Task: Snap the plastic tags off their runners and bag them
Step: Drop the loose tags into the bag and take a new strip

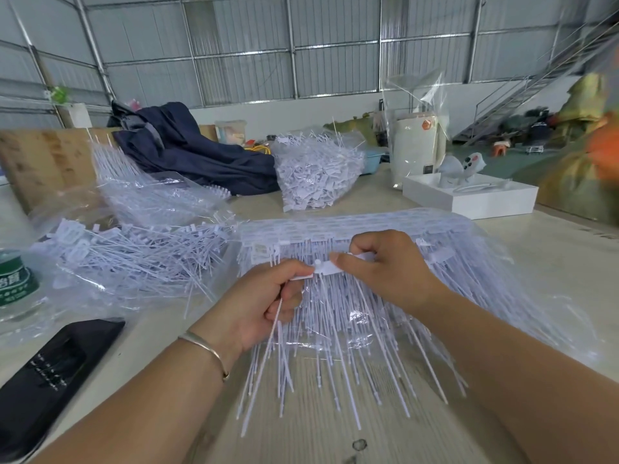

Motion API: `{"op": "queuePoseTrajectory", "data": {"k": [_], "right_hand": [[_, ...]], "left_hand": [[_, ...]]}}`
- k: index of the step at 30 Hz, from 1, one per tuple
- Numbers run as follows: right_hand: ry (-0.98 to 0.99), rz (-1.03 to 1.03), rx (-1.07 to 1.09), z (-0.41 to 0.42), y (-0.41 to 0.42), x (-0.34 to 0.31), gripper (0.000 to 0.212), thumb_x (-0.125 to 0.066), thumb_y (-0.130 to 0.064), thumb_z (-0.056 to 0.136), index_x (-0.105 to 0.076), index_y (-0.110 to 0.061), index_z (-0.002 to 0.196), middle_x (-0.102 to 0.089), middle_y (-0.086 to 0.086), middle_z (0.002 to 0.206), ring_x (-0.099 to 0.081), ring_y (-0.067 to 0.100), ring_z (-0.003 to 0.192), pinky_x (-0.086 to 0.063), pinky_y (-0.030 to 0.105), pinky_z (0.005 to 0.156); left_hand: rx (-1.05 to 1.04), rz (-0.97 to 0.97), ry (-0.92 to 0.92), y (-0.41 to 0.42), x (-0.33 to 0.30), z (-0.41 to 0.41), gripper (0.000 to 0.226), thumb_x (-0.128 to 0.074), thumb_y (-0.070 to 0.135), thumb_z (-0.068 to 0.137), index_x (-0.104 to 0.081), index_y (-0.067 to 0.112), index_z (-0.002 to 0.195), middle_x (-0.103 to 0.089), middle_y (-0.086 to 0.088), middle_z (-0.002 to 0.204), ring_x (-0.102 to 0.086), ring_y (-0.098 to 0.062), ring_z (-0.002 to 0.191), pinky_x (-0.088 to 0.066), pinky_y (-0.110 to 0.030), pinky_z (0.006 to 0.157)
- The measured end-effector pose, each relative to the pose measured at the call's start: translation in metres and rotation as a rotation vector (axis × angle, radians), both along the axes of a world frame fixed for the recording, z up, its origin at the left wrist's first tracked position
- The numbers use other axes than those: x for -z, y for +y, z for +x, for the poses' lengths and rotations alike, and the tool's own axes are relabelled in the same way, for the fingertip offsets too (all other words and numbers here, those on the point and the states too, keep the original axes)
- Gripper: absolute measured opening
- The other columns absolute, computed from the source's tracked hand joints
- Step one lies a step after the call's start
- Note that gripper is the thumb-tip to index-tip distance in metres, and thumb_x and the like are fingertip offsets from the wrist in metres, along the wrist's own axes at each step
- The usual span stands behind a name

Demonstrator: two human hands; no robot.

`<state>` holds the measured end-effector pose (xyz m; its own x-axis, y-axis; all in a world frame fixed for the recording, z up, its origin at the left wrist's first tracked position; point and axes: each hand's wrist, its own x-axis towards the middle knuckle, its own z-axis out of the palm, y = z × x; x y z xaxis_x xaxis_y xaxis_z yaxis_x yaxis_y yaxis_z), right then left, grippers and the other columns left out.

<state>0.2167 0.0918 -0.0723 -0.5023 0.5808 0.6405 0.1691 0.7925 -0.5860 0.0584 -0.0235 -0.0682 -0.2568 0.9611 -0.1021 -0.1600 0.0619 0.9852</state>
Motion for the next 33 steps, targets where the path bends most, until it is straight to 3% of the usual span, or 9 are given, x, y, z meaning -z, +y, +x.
{"op": "queuePoseTrajectory", "data": {"k": [6,10,13,16,21,23,26,29,33], "right_hand": [[-0.004,-0.121,-0.15,0.011,0.004,-0.012,0.046,-0.072,-0.011,0.081,-0.042,-0.008,0.045,-0.028,-0.003,0.046,-0.026,0.006,0.044,-0.023,0.015,0.046],[-0.137,-0.107,-0.187,0.015,-0.001,-0.012,0.042,-0.067,-0.004,0.076,-0.038,0.001,0.046,-0.026,0.003,0.046,-0.025,0.01,0.047,-0.023,0.019,0.047],[-0.23,-0.031,-0.154,0.012,-0.006,-0.012,0.041,-0.067,-0.006,0.074,-0.039,0.0,0.046,-0.026,0.002,0.045,-0.024,0.01,0.046,-0.022,0.023,0.048],[-0.28,0.094,-0.041,0.007,-0.01,-0.014,0.042,-0.07,-0.014,0.072,-0.04,-0.006,0.044,-0.027,-0.001,0.044,-0.025,0.011,0.047,-0.021,0.025,0.048],[-0.208,0.218,0.022,0.006,-0.015,-0.018,0.052,-0.072,-0.019,0.071,-0.029,-0.02,0.041,-0.023,-0.005,0.04,-0.026,0.013,0.043,-0.021,0.019,0.047],[-0.122,0.183,0.044,0.01,-0.01,-0.022,0.051,-0.073,-0.027,0.077,-0.036,-0.019,0.044,-0.028,-0.005,0.043,-0.029,0.012,0.044,-0.024,0.023,0.048],[-0.036,0.047,0.04,0.011,-0.004,-0.023,0.057,-0.067,-0.058,0.077,-0.038,-0.015,0.052,-0.027,-0.007,0.048,-0.029,0.01,0.048,-0.024,0.025,0.051],[-0.107,0.023,0.057,0.009,-0.004,-0.018,0.055,-0.048,-0.071,0.07,-0.033,-0.019,0.062,-0.029,-0.005,0.057,-0.029,0.012,0.053,-0.026,0.031,0.055],[-0.143,0.006,0.036,0.01,-0.002,-0.011,0.054,-0.032,-0.07,0.08,-0.033,-0.018,0.067,-0.032,-0.004,0.058,-0.033,0.014,0.054,-0.029,0.034,0.057]], "left_hand": [[0.097,0.055,0.168,-0.005,-0.009,0.009,0.031,-0.057,0.004,0.085,-0.058,0.017,0.057,-0.027,0.002,0.038,-0.018,-0.009,0.033,-0.013,-0.016,0.036],[0.132,-0.036,0.518,-0.01,-0.015,0.014,0.027,-0.063,0.006,0.081,-0.059,0.018,0.057,-0.03,0.002,0.041,-0.024,-0.011,0.036,-0.018,-0.016,0.039],[0.026,-0.071,0.797,-0.008,-0.013,0.017,0.027,-0.07,0.016,0.078,-0.06,0.02,0.053,-0.04,0.009,0.04,-0.032,-0.005,0.035,-0.024,-0.013,0.037],[-0.086,-0.06,0.851,-0.001,-0.01,0.017,0.022,-0.07,0.018,0.076,-0.062,0.018,0.055,-0.05,0.013,0.042,-0.04,0.001,0.036,-0.029,-0.011,0.037],[-0.406,-0.118,1.163,-0.006,-0.011,-0.004,0.033,-0.062,0.024,0.084,-0.047,0.02,0.054,-0.047,0.01,0.045,-0.043,-0.006,0.04,-0.03,-0.019,0.04],[-0.393,-0.078,0.877,-0.007,-0.01,-0.013,0.037,-0.065,0.016,0.082,-0.043,0.022,0.053,-0.039,0.009,0.043,-0.035,-0.011,0.04,-0.025,-0.019,0.04],[-0.181,-0.03,0.327,-0.003,-0.012,-0.007,0.034,-0.075,0.008,0.077,-0.05,0.021,0.059,-0.038,0.007,0.046,-0.029,-0.009,0.04,-0.023,-0.017,0.038],[-0.092,-0.075,0.149,0.001,-0.007,0.004,0.032,-0.073,0.001,0.08,-0.049,0.018,0.066,-0.038,0.007,0.05,-0.028,-0.006,0.039,-0.021,-0.016,0.033],[-0.076,-0.114,-0.072,0.002,-0.003,0.005,0.037,-0.054,0.041,0.095,-0.038,0.02,0.07,-0.027,0.006,0.052,-0.022,-0.005,0.037,-0.016,-0.015,0.03]]}}
